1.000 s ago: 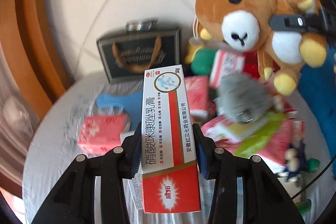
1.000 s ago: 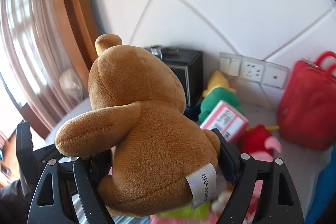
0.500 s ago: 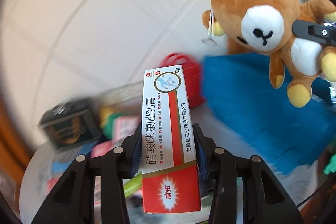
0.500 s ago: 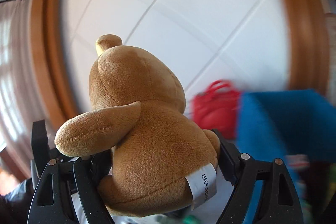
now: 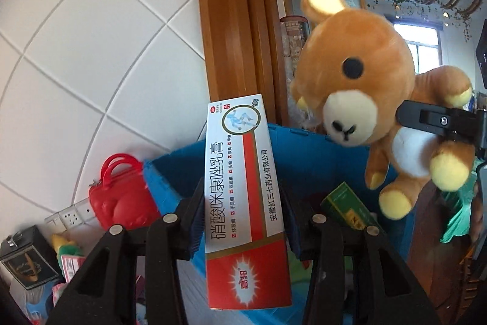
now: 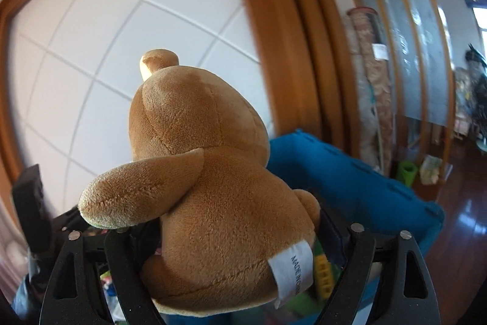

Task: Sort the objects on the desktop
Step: 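Carry the teddy bear into the blue crate while the left tool drops the ointment box in, then move both open tools back toward the pile on the table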

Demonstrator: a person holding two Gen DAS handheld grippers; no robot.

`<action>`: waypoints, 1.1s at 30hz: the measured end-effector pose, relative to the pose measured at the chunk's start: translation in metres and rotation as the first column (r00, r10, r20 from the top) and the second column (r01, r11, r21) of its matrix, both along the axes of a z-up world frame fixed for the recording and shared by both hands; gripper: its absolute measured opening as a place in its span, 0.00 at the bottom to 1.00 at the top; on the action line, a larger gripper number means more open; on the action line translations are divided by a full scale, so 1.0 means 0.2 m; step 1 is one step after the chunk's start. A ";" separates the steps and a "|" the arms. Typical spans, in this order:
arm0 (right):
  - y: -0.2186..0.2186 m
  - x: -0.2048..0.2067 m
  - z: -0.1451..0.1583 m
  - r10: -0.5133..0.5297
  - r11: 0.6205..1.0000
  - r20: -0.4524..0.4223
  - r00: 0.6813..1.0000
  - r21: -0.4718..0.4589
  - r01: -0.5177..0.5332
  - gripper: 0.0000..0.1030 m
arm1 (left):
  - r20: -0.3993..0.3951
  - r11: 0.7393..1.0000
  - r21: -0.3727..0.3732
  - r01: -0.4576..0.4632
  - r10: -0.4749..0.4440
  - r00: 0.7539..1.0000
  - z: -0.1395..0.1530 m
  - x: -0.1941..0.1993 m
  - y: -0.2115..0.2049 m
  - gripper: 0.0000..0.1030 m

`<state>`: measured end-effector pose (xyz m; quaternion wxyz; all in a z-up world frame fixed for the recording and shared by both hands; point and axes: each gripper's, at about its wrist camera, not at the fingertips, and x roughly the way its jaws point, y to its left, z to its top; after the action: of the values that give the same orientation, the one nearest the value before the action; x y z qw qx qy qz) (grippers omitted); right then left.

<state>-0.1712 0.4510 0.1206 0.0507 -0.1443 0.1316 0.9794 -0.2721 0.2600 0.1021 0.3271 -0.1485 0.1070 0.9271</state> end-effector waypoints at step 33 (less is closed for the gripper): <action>-0.31 -0.01 -0.15 -0.096 0.972 0.058 0.994 0.222 0.081 1.00 | -0.037 0.932 0.075 -0.353 0.357 0.933 -0.07 0.40 -0.45 0.89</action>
<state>-0.1739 0.3892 0.0905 0.1141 -0.1651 0.0274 0.9793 -0.1927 0.1709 0.0873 0.1563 -0.1313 0.0553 0.9774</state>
